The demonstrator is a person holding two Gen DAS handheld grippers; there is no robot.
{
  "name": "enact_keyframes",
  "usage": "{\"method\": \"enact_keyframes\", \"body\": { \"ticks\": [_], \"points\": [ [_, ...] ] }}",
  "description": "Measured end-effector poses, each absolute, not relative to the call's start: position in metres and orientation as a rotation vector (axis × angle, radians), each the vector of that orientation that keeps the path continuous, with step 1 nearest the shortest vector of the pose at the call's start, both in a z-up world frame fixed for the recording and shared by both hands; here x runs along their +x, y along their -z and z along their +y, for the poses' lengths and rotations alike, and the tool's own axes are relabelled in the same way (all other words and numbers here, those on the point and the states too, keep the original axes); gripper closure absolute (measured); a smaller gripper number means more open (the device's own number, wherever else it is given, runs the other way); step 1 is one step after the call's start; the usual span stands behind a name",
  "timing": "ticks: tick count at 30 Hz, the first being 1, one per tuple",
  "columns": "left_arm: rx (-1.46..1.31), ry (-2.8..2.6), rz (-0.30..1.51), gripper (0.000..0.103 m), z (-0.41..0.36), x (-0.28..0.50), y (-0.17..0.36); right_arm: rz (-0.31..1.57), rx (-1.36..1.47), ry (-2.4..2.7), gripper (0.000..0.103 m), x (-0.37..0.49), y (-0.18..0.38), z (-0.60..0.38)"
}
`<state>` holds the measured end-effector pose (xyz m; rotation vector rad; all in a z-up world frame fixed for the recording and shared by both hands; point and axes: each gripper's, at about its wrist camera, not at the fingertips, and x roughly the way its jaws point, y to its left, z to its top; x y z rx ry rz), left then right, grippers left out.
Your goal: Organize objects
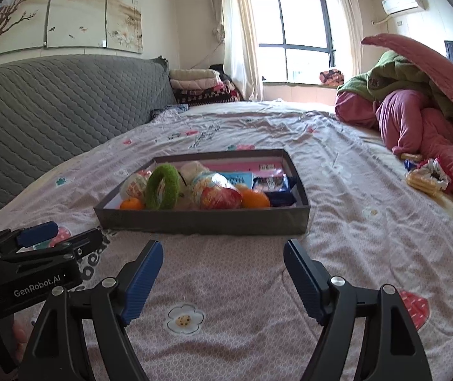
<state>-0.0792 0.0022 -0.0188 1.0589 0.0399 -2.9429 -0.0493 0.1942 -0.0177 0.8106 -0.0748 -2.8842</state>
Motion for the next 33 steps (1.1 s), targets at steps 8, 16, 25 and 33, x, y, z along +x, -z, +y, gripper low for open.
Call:
{"method": "enact_keyframes", "body": {
  "ticks": [8,16,25,33],
  "points": [
    [1.098,2.949,0.045,0.025,0.001,-0.075,0.029,-0.066,0.867,2.876,0.025,-0.052,0.029,0.192],
    [1.104,2.945,0.064,0.025,-0.001,-0.078,0.036,-0.069,0.890,2.862,0.025,-0.054,0.036,0.189],
    [1.097,2.955,0.062,0.025,-0.001,-0.080,0.041,-0.042,0.891,2.886,0.025,-0.058,0.042,0.188],
    [1.140,2.955,0.066,0.025,0.000,-0.084,0.051,-0.028,0.895,2.903,0.025,-0.059,0.047,0.187]
  ]
}}
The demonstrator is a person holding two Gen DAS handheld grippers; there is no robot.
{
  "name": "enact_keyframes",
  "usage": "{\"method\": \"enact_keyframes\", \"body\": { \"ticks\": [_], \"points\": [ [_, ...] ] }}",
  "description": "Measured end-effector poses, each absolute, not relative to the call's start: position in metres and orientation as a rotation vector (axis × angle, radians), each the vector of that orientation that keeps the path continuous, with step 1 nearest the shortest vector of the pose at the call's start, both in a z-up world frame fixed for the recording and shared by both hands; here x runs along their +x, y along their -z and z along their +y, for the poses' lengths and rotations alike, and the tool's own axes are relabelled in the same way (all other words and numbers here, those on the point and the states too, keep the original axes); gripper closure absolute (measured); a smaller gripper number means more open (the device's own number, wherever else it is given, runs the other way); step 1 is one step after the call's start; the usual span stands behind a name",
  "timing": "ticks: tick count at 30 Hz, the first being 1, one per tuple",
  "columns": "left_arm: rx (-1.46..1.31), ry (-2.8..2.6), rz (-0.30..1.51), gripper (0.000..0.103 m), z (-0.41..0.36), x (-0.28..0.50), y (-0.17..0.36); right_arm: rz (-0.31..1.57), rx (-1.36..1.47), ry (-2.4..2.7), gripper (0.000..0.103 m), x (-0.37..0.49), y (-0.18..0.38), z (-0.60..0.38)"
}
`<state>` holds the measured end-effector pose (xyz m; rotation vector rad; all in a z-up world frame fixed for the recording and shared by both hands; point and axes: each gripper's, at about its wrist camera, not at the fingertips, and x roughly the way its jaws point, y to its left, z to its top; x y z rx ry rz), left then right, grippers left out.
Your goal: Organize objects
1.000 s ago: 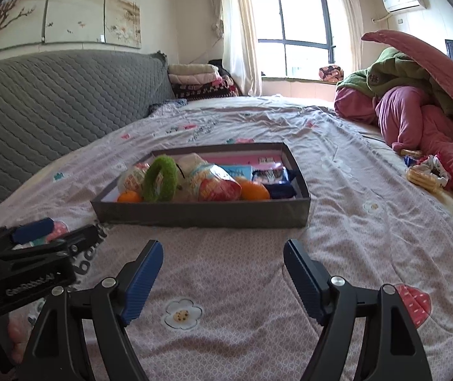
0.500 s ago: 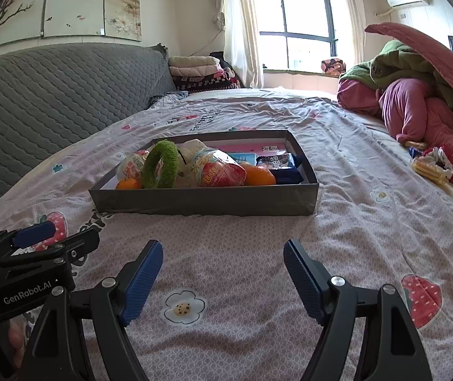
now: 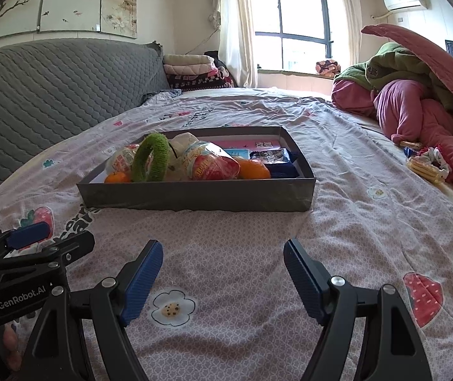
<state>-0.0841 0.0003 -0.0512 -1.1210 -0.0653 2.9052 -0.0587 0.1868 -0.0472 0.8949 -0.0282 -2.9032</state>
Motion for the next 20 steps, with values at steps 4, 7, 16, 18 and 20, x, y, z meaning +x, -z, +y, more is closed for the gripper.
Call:
{"method": "enact_keyframes", "body": {
  "ticks": [4,7,16,18,20],
  "points": [
    [-1.130,-2.896,-0.050,0.025,0.0019,-0.0854,0.0555,-0.026,0.907,2.897,0.025,-0.0596,0.0501,0.1859],
    [-1.132,-2.893,-0.047,0.025,0.0020,-0.0856,0.0572,-0.028,0.910,2.898,0.025,-0.0590,0.0512,0.1857],
    [-1.115,-2.901,-0.041,0.025,0.0019,-0.0847,0.0567,-0.044,0.933,2.896,0.025,-0.0603,0.0557,0.1871],
    [-1.106,-2.903,-0.039,0.025,0.0018,-0.0840,0.0563,-0.045,0.938,2.892,0.025,-0.0607,0.0566,0.1872],
    [-1.091,-2.912,-0.034,0.025,0.0015,-0.0829,0.0552,-0.041,0.946,2.891,0.025,-0.0616,0.0577,0.1869]
  ]
}}
